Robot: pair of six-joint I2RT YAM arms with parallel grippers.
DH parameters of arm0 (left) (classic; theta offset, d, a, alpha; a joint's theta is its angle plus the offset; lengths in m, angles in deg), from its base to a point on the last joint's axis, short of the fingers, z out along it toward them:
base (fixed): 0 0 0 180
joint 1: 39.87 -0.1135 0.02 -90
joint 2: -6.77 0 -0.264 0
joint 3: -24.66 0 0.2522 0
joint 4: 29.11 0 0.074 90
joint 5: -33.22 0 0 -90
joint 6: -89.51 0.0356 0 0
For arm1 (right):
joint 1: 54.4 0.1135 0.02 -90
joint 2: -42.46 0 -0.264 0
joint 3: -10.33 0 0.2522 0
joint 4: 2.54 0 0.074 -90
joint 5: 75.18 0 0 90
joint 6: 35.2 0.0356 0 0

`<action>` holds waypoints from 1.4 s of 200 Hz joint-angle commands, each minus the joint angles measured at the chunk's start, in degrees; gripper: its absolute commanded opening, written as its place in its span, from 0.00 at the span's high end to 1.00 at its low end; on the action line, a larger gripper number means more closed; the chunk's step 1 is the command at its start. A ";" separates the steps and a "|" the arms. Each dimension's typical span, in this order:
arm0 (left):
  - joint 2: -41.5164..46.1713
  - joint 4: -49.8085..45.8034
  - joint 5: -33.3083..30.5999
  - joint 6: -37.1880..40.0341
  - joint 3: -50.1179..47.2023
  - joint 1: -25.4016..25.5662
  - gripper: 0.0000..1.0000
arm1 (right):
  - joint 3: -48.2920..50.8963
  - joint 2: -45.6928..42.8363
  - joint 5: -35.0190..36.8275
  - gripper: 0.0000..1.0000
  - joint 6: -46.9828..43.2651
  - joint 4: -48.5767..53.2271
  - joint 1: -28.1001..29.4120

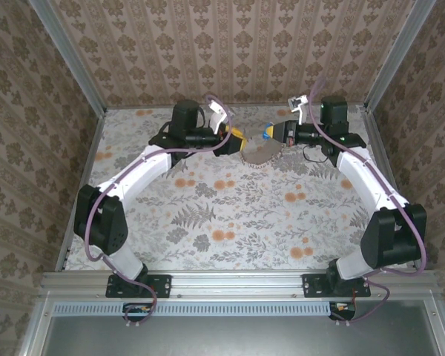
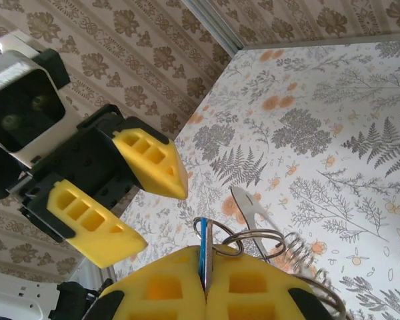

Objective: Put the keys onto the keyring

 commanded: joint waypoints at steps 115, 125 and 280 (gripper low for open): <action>-6.99 -11.14 3.53 13.09 11.91 2.01 0.45 | -4.92 -0.49 -6.10 1.00 -3.45 4.02 -0.09; -7.55 -11.73 3.97 13.43 12.67 2.32 0.45 | -4.96 -0.68 -6.14 1.00 -3.51 4.15 -0.04; -13.12 -12.09 5.87 12.74 16.64 4.42 0.74 | -5.16 -1.20 -6.76 1.00 -4.08 4.68 0.17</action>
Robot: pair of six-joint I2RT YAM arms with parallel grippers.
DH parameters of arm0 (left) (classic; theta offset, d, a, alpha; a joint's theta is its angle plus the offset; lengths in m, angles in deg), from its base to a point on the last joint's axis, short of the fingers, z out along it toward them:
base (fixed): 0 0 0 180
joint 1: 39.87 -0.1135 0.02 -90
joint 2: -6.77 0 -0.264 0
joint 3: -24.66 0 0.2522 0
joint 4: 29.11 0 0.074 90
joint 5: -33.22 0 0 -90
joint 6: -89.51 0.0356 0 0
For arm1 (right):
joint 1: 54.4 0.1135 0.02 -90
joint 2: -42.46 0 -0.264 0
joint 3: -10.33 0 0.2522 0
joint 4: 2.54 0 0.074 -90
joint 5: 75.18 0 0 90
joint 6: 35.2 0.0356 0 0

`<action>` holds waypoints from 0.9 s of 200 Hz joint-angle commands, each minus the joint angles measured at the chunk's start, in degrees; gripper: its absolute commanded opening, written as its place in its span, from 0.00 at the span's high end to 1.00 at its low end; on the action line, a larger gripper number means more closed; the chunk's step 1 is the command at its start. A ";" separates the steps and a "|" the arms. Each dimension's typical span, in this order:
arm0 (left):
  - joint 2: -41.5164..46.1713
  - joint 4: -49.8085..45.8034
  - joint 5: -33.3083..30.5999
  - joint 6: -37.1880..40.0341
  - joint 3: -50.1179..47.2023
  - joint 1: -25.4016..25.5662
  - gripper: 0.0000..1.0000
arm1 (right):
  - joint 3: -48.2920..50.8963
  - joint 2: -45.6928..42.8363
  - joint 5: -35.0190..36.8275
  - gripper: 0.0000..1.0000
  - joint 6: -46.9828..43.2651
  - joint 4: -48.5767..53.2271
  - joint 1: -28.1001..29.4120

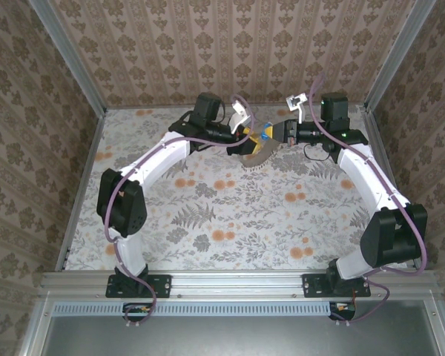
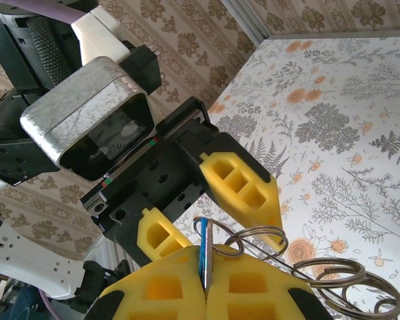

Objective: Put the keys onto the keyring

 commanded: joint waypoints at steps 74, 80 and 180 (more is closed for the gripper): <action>1.85 10.66 -6.86 -5.76 -4.32 1.94 1.00 | -0.30 -3.12 -2.69 1.00 -1.05 0.31 0.41; 2.72 13.17 -9.27 -7.20 -5.91 1.96 1.00 | 0.22 -3.54 -2.56 1.00 -1.05 0.31 0.41; 13.66 31.09 -26.33 -11.60 -18.29 4.05 1.00 | 8.08 -5.81 -1.39 1.00 0.53 -1.73 1.25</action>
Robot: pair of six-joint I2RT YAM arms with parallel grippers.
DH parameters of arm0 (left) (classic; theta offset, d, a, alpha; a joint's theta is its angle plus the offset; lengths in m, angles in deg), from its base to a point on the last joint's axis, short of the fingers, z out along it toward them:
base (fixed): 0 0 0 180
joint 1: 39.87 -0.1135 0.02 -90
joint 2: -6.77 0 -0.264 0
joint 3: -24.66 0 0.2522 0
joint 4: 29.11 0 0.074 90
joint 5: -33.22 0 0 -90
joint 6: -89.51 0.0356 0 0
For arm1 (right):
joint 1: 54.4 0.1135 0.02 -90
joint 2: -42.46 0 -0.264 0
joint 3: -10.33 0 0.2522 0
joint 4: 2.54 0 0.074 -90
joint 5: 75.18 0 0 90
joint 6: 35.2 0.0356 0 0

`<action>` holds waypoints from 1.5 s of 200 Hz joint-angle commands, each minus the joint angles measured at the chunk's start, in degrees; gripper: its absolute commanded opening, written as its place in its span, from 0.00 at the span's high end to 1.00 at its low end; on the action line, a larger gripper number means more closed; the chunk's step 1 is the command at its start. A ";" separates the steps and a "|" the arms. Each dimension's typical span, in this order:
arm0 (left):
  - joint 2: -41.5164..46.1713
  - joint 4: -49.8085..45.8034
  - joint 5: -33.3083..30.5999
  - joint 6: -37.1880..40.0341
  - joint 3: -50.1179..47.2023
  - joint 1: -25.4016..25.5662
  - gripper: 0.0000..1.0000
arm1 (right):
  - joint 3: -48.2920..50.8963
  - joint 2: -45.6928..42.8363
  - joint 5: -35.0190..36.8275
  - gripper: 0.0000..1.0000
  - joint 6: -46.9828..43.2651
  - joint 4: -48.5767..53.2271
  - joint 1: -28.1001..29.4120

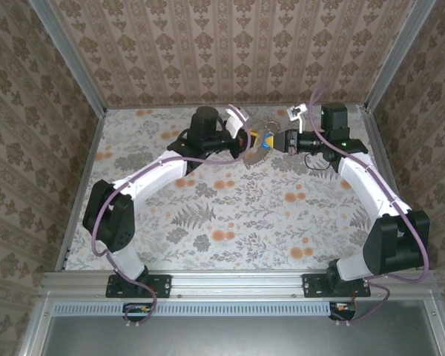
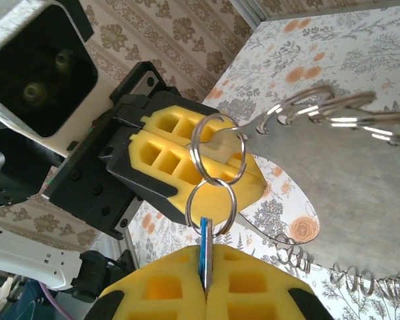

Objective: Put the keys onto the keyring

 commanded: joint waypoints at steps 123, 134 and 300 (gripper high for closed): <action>10.77 10.47 -13.65 3.27 -4.94 3.52 1.00 | 1.69 -6.04 1.75 1.00 -0.84 1.91 0.84; 10.72 10.34 -13.44 3.37 -4.90 3.66 1.00 | 1.52 -6.13 1.84 1.00 -0.81 1.97 0.84; 9.05 6.10 -19.23 15.27 -4.84 8.98 1.00 | -2.69 -4.60 3.75 1.00 -3.09 5.78 0.78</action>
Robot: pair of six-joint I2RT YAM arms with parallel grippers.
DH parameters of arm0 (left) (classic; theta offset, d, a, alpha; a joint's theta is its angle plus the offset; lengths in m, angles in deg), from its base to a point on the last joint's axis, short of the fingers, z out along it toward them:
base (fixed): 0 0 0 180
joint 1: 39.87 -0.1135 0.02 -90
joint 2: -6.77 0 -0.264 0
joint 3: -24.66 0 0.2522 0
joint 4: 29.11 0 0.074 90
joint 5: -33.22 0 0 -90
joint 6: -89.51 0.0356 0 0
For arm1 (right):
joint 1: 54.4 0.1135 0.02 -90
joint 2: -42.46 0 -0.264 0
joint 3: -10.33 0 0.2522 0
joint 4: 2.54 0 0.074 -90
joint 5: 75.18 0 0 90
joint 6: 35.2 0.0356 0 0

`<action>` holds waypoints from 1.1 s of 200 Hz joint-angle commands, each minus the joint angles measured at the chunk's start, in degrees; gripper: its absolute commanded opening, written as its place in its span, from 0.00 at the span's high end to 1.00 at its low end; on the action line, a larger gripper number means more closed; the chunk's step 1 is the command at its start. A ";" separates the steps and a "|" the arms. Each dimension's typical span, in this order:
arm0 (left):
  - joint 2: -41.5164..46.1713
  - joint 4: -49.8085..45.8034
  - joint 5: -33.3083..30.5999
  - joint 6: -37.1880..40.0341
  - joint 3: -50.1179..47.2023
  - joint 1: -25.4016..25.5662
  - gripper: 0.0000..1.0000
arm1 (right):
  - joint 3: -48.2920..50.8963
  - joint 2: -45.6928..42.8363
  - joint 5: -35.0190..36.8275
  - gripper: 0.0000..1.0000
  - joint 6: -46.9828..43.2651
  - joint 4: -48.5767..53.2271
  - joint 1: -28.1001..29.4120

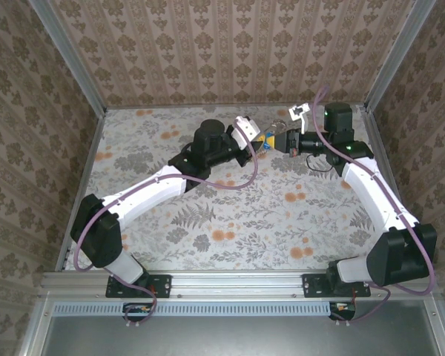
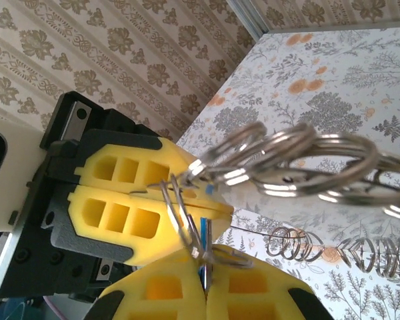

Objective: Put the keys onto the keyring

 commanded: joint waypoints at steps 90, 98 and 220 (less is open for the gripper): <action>1.75 0.93 -5.12 4.73 -0.26 0.60 1.00 | -3.85 -1.95 5.79 1.00 -7.31 11.89 -1.01; 1.77 0.96 -5.10 4.73 -0.34 0.67 1.00 | -4.09 -2.02 6.20 1.00 -7.51 12.30 -0.98; 1.49 0.81 -3.87 4.38 -0.26 0.68 1.00 | -7.71 -1.60 6.32 1.00 -6.90 11.66 -0.96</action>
